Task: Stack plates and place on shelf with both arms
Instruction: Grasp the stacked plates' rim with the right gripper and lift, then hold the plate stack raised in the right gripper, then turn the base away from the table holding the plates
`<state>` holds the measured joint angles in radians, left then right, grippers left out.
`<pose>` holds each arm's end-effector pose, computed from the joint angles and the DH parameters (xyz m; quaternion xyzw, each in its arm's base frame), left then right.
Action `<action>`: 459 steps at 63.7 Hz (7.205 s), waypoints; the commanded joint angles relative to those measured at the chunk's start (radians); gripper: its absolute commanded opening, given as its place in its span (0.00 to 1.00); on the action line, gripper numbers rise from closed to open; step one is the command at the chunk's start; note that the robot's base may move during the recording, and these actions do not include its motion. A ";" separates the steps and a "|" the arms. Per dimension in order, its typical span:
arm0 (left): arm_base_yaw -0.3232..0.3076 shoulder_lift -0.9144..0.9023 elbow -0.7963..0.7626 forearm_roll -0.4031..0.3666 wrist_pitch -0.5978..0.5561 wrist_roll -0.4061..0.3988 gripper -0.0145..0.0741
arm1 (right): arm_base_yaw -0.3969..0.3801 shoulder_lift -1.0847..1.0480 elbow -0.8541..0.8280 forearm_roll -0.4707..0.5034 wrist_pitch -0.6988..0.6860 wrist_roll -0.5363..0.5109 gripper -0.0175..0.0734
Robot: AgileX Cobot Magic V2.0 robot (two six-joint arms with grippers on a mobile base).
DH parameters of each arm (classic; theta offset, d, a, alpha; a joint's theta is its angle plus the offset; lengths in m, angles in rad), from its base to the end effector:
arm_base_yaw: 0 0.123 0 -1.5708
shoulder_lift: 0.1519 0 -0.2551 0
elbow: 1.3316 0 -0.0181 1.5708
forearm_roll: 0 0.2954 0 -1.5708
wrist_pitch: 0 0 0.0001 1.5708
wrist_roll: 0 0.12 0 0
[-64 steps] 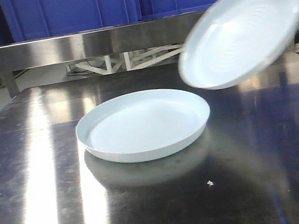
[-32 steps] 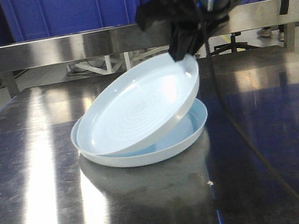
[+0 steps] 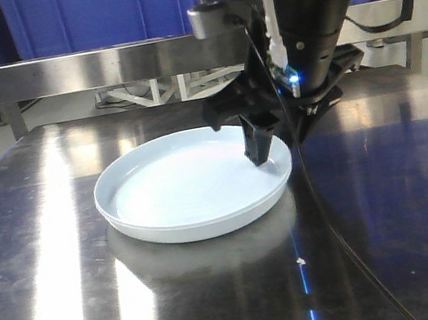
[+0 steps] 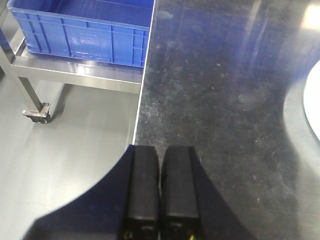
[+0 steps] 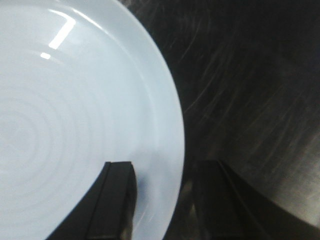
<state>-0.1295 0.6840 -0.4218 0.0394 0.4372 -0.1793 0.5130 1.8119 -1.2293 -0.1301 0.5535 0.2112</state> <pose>0.2196 -0.0266 0.2097 -0.0101 0.8871 -0.0555 0.4580 0.3754 0.2020 0.1306 -0.1890 0.9464 0.0470 0.2576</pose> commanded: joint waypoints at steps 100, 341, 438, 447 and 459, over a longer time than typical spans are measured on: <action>-0.008 -0.004 -0.028 0.001 -0.068 -0.006 0.27 | -0.537 -1.222 0.705 -0.010 -0.273 -0.008 0.25; -0.008 -0.004 -0.028 0.001 -0.068 -0.006 0.27 | -0.537 -1.320 0.798 -0.010 -0.281 -0.008 0.25; -0.008 -0.004 -0.028 0.001 -0.068 -0.006 0.27 | -0.537 -1.320 0.798 -0.010 -0.281 -0.008 0.25; -0.008 -0.004 -0.028 0.001 -0.068 -0.006 0.27 | -0.537 -1.320 0.798 -0.010 -0.281 -0.008 0.25; -0.008 -0.004 -0.028 0.001 -0.068 -0.006 0.27 | -0.537 -1.320 0.798 -0.010 -0.281 -0.008 0.25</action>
<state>-0.1295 0.6840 -0.4218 0.0394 0.4372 -0.1793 -0.0190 0.4922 -0.4006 -0.1302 0.3691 0.2034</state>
